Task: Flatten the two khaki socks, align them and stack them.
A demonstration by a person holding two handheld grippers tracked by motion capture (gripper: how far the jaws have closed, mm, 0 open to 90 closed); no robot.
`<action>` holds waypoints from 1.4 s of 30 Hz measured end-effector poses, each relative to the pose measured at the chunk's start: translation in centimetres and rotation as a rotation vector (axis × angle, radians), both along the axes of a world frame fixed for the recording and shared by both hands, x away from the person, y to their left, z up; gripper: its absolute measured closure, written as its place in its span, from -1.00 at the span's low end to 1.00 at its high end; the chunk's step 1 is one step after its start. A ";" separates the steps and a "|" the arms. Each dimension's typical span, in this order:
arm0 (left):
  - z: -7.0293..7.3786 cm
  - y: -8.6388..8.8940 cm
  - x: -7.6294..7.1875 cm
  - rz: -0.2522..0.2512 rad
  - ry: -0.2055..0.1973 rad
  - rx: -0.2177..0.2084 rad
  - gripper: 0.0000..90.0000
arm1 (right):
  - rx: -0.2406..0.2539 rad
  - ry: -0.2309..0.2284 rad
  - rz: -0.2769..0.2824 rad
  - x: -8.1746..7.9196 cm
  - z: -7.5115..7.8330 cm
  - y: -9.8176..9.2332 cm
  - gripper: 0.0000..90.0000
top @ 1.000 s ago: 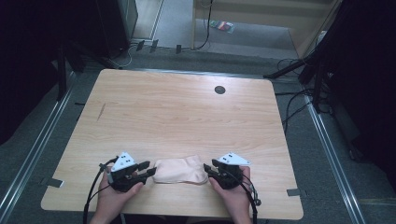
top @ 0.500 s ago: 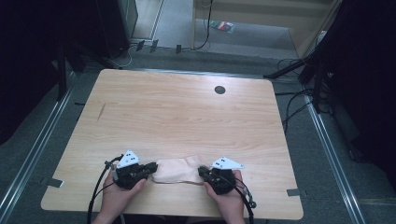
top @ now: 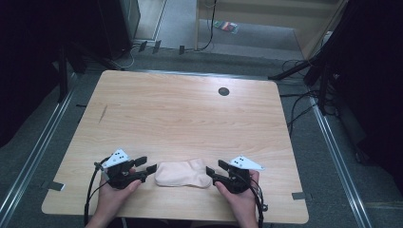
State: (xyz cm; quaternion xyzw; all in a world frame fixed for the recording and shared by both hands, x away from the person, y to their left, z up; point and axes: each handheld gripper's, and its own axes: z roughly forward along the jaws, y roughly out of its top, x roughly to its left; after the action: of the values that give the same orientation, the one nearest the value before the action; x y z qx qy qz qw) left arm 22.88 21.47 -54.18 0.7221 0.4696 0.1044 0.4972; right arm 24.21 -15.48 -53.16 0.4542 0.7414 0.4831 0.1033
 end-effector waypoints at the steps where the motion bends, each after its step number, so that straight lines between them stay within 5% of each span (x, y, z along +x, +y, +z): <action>1: 0.0 0.2 0.1 0.014 -0.006 0.007 -0.27 | 0.002 -0.005 -0.001 0.1 0.1 -0.2 -0.25; 9: 0.2 2.5 0.3 0.044 -0.019 -0.036 -0.70 | 0.032 -0.023 -0.027 0.5 0.4 -1.3 -0.62; 20: 0.2 5.4 0.7 0.151 -0.009 -0.042 -0.69 | 0.032 -0.020 -0.083 1.3 0.4 -3.7 -0.66; 29: 0.0 7.2 0.7 0.178 -0.025 -0.019 -0.71 | 0.016 -0.028 -0.129 1.7 0.4 -5.5 -0.66; 34: -0.3 8.5 0.9 0.195 -0.021 -0.001 -0.75 | -0.038 -0.065 -0.159 1.9 0.3 -7.3 -0.66; 42: -0.4 10.5 0.8 0.232 -0.028 0.027 -0.75 | -0.013 -0.055 -0.226 2.0 0.3 -10.1 -0.65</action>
State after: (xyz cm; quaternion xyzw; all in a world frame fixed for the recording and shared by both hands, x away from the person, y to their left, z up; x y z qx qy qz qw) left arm 23.71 31.94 -54.60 0.6679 0.5416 0.1779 0.4785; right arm 26.22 -25.55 -52.84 0.5208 0.6856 0.4756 0.1804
